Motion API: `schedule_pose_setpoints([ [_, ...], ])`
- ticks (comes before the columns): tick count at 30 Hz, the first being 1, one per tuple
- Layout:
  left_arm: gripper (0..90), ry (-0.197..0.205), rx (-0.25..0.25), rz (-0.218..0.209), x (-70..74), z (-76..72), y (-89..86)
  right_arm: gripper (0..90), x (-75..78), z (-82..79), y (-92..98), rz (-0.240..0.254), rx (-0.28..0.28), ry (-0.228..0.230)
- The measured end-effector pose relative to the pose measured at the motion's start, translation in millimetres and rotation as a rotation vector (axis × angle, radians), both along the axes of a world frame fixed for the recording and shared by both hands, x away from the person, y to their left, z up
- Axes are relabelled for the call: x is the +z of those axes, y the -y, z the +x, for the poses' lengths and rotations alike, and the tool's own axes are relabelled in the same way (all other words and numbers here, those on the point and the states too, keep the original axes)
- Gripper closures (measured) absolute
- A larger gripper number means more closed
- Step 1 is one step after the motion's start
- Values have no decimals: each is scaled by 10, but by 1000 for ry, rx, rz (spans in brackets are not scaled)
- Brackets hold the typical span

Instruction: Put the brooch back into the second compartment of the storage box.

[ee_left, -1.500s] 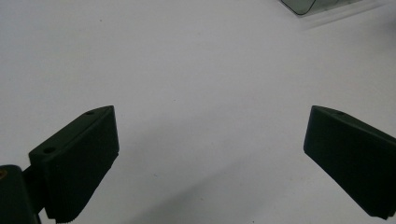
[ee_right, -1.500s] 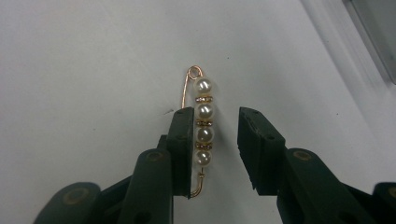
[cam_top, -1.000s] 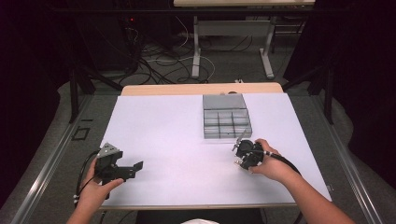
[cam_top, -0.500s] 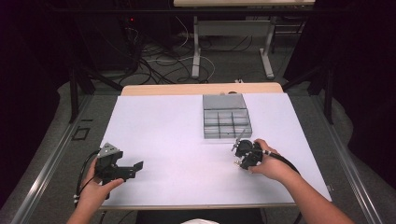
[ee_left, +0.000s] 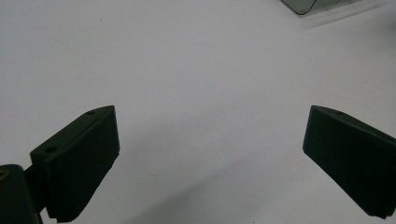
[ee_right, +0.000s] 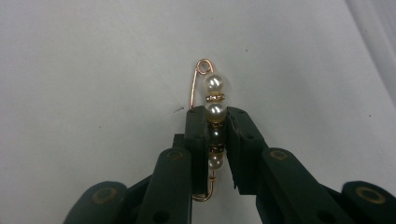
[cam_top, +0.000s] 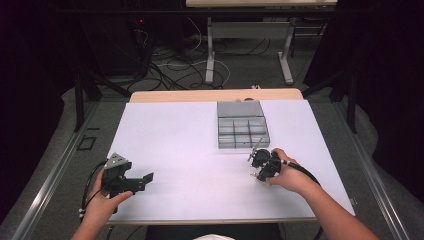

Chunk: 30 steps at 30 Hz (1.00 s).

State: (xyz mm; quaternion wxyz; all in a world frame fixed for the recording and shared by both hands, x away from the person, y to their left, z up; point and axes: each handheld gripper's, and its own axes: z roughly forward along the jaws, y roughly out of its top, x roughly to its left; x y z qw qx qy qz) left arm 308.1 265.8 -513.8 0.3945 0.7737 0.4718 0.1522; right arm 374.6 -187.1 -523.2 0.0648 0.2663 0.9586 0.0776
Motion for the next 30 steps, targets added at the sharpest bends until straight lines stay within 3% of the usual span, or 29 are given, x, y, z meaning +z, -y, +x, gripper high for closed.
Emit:
schedule_pose_setpoints([
  [6,35,-3,-1,2,2,1,0,799,7,-7,1,-5,-3,0],
  [8,36,1,1,0,-3,1,4,799,29,2,6,1,2,-47],
  [9,36,2,2,0,-4,2,6,799,29,2,6,1,2,-47],
  [10,36,0,2,1,-5,2,7,799,-1,-10,10,66,-7,-33],
  [13,35,1,2,3,-5,3,8,799,14,-10,13,69,-10,-30],
  [14,36,1,2,3,-5,3,8,799,21,-27,9,65,-32,-8],
  [16,36,1,1,4,-5,2,8,799,72,-14,9,31,-16,-2],
  [21,36,-1,0,6,-8,0,9,800,97,-11,5,24,-24,28],
  [22,36,-2,-2,5,-9,0,10,800,100,-9,3,37,-27,10],
  [26,36,0,2,0,-12,0,14,799,99,2,8,38,-20,27],
  [27,36,0,2,1,-12,0,14,800,85,9,14,73,-20,12],
  [30,36,-1,2,1,-14,0,14,804,97,18,18,84,-31,13],
])
